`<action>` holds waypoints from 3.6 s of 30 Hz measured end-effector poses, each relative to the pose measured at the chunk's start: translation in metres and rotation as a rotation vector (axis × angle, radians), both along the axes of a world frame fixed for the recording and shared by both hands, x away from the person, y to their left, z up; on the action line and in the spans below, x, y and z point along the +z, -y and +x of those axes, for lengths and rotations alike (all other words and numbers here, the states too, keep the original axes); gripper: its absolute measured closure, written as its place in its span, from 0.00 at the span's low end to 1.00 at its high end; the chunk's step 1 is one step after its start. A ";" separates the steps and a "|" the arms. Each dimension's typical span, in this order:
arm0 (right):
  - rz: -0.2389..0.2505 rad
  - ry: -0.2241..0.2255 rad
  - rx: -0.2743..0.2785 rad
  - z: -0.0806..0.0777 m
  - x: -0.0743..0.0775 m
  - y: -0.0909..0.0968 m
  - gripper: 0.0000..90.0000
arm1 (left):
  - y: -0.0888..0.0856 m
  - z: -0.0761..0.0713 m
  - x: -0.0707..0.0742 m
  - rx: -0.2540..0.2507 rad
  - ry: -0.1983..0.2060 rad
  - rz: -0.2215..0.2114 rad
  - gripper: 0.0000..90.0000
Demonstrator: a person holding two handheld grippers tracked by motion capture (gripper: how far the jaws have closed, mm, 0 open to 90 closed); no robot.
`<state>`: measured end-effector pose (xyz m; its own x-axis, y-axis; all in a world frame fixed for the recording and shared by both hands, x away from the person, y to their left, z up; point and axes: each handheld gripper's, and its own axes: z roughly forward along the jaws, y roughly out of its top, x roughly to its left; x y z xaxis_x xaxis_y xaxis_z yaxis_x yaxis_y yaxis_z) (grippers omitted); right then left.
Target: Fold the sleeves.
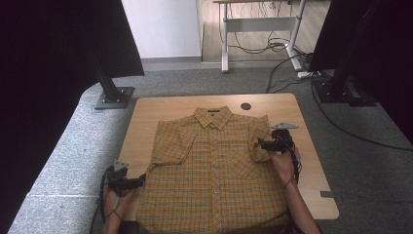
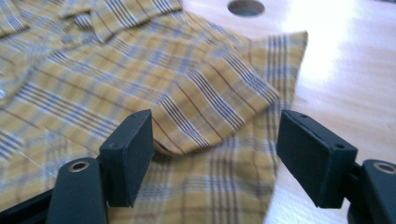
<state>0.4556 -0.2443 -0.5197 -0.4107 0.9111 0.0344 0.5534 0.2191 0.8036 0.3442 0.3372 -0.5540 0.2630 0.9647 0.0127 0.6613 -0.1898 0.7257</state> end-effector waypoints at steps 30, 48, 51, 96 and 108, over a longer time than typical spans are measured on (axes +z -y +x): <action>-0.123 -0.014 0.098 -0.001 -0.024 -0.052 0.27 | 0.000 0.000 0.000 0.002 0.000 0.000 0.06; 0.004 -0.060 0.122 -0.007 -0.018 -0.025 0.23 | 0.000 0.000 0.000 0.001 0.000 0.000 0.06; 0.007 -0.068 0.120 -0.012 -0.018 -0.018 0.23 | 0.000 0.000 0.000 0.001 0.000 0.000 0.06; 0.024 -0.056 0.010 -0.056 -0.015 0.065 0.22 | 0.001 0.000 0.000 0.004 0.000 0.000 0.06; -0.017 -0.129 -0.058 -0.043 -0.034 0.072 0.22 | 0.001 0.000 -0.001 0.003 -0.014 0.004 0.00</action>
